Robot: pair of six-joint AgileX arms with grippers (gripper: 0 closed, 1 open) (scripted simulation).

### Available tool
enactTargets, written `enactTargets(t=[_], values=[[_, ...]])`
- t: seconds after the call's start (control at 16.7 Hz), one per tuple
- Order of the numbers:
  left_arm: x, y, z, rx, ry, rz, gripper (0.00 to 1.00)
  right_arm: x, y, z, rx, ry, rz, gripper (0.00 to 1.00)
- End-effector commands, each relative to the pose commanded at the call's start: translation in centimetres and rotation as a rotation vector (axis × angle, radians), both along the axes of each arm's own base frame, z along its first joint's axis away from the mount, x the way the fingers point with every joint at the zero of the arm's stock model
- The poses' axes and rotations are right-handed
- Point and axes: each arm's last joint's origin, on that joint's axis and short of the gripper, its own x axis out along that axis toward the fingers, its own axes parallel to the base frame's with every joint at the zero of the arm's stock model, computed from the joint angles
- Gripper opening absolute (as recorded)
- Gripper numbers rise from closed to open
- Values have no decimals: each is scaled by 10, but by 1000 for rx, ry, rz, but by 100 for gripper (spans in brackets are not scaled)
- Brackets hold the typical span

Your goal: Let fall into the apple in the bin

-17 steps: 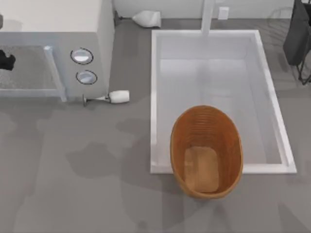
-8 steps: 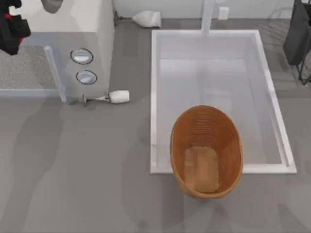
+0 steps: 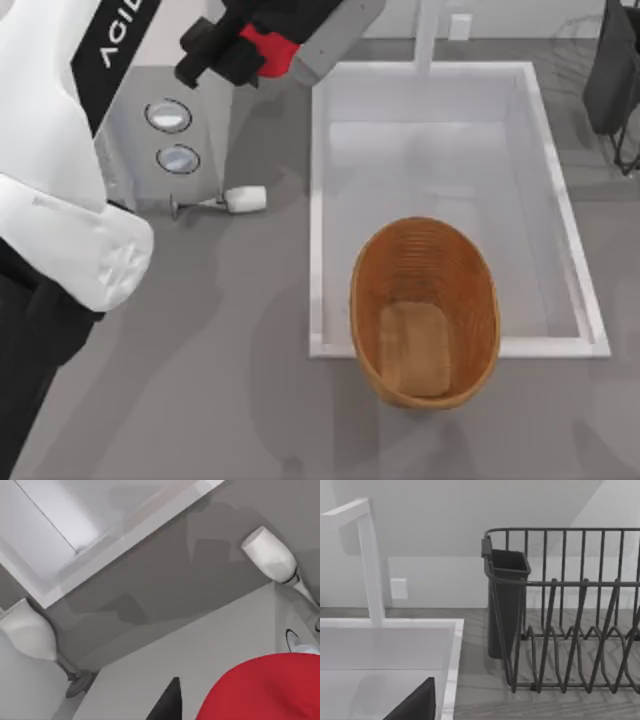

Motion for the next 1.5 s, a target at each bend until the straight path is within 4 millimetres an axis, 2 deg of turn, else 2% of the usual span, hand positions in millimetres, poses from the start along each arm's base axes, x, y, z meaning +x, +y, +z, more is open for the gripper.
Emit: enactTargets(t=[0.3, 0.54, 0.72, 0.96, 1.02, 1.5], values=[[-45, -93, -24, -13, 80, -551, 0, 0, 0, 0, 0, 0, 0, 100], [-82, -141, -40, -25, 119, -820, 0, 0, 0, 0, 0, 0, 0, 100], [-94, -153, -45, -28, 132, -888, 0, 0, 0, 0, 0, 0, 0, 100], [-94, -153, -45, -28, 132, -888, 0, 0, 0, 0, 0, 0, 0, 100], [-85, -169, -42, -156, -102, -900, 0, 0, 0, 0, 0, 0, 0, 100], [-74, -169, -56, -119, -43, -866, 0, 0, 0, 0, 0, 0, 0, 100]])
